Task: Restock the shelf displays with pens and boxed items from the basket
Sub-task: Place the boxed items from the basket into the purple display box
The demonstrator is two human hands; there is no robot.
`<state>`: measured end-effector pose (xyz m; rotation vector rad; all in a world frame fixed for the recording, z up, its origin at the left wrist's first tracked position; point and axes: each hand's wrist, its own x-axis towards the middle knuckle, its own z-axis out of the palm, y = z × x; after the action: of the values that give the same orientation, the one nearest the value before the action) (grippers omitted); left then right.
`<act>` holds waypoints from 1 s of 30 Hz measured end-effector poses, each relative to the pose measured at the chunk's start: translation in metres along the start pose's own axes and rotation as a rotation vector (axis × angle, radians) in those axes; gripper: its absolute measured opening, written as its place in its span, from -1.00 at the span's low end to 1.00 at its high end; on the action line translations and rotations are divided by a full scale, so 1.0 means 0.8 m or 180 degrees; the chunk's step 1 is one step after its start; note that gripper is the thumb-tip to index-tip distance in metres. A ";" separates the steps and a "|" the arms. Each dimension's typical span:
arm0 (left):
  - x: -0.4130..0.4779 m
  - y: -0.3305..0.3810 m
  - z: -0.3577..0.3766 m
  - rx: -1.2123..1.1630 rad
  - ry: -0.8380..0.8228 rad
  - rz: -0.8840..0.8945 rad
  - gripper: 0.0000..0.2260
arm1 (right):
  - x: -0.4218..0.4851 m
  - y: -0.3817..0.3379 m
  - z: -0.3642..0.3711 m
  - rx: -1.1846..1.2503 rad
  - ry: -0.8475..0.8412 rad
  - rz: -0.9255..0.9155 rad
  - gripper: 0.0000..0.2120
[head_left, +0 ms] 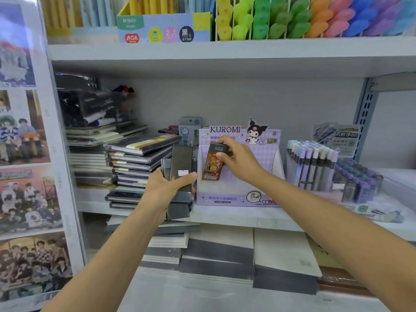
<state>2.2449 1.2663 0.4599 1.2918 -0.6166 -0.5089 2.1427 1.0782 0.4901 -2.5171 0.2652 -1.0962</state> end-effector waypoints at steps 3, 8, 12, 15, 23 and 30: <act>0.004 -0.001 -0.001 0.0022 -0.0029 0.0026 -0.55 | 0.012 -0.006 -0.001 -0.0197 -0.0270 -0.0060 -0.87; 0.007 -0.003 -0.002 0.0046 -0.0075 0.0050 -0.58 | 0.026 -0.013 0.001 -0.0445 -0.0535 -0.0021 -0.86; 0.010 -0.005 -0.003 0.0086 -0.0048 0.0049 -0.54 | 0.019 -0.006 0.009 -0.0518 -0.0260 0.0078 -0.81; 0.011 -0.006 -0.004 0.0082 -0.0069 0.0046 -0.49 | 0.010 0.006 0.007 -0.0387 -0.0142 0.0235 -0.79; 0.006 -0.003 -0.001 0.0028 -0.0120 0.0025 -0.56 | 0.014 -0.011 0.018 -0.0570 -0.0384 -0.0012 -0.71; 0.005 0.000 0.000 0.0015 -0.0126 -0.0008 -0.57 | 0.002 -0.001 0.016 -0.0648 -0.0014 -0.0031 -0.75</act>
<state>2.2473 1.2637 0.4605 1.2898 -0.6496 -0.5366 2.1531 1.0818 0.4839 -2.7006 0.3815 -1.1180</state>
